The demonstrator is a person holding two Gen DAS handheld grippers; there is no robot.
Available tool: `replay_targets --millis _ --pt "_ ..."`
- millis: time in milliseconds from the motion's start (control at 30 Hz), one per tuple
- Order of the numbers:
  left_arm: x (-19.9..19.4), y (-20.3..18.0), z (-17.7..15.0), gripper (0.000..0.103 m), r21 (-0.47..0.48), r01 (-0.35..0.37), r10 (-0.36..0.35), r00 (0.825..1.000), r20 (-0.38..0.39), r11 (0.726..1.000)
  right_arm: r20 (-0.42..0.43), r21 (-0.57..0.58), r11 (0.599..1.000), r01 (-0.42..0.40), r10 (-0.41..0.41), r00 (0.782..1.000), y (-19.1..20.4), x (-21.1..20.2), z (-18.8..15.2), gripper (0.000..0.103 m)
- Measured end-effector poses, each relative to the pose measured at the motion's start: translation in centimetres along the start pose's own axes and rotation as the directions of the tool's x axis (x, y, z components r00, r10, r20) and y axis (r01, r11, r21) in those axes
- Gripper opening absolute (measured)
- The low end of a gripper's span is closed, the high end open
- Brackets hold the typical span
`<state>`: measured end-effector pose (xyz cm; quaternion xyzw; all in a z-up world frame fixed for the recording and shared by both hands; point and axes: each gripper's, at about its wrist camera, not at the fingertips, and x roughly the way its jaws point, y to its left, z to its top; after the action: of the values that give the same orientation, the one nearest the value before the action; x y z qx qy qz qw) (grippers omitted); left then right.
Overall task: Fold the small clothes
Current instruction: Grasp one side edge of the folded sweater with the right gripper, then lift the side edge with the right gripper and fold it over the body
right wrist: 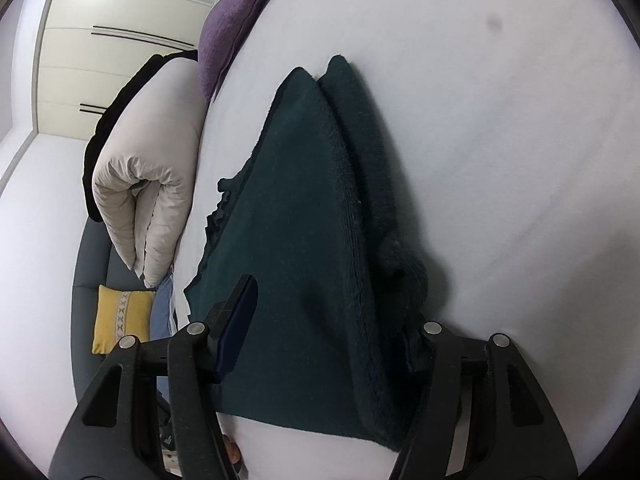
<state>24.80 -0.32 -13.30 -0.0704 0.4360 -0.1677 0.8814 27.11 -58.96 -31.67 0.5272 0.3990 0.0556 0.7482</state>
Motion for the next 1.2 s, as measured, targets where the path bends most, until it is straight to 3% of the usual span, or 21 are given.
replay_targets --millis 200,333,367,467,667,833,967,1067,1133,1200 --pt "0.0 0.1 0.0 0.048 0.006 -0.008 0.008 1.000 0.001 1.000 0.002 -0.005 1.000 0.014 -0.014 1.000 0.0 0.4 0.1 0.043" --pt "0.1 -0.1 -0.1 0.048 0.005 -0.008 0.008 1.000 0.001 1.000 0.008 -0.033 0.997 0.074 -0.074 0.997 0.4 1.0 0.1 0.017" --pt "0.0 0.0 -0.1 0.048 0.007 -0.010 0.010 1.000 0.001 1.000 0.012 -0.039 0.995 0.093 -0.093 0.996 0.5 1.0 0.1 0.014" --pt "0.1 0.0 -0.1 0.048 0.005 -0.009 0.009 1.000 0.000 1.000 0.031 -0.047 0.993 0.108 -0.106 0.994 0.5 0.9 -0.1 0.012" --pt "0.1 0.0 0.0 0.048 -0.004 -0.003 0.003 1.000 -0.005 1.000 0.098 -0.167 0.952 0.255 -0.241 0.966 3.8 1.1 -0.8 0.011" --pt "0.0 0.4 0.2 0.047 -0.038 0.022 -0.022 1.000 -0.013 0.999 0.156 -0.280 0.887 0.368 -0.336 0.929 8.6 1.7 -1.8 0.011" --pt "-0.3 1.1 0.5 0.047 -0.092 0.064 -0.066 0.998 -0.018 0.994 0.198 -0.420 0.801 0.427 -0.379 0.904 14.9 3.5 -3.8 0.011" --pt "-0.7 2.1 0.8 0.047 -0.159 0.121 -0.124 0.992 -0.012 0.980 0.202 -0.573 0.712 0.407 -0.359 0.911 20.8 6.3 -6.8 0.011" --pt "-0.9 3.0 1.0 0.046 -0.206 0.161 -0.164 0.986 0.002 0.965 0.154 -0.683 0.644 0.345 -0.334 0.930 24.3 9.0 -9.9 0.011" --pt "-1.1 3.8 1.2 0.046 -0.237 0.187 -0.188 0.982 0.017 0.953 0.105 -0.766 0.570 0.297 -0.346 0.932 26.0 12.0 -12.5 0.011"
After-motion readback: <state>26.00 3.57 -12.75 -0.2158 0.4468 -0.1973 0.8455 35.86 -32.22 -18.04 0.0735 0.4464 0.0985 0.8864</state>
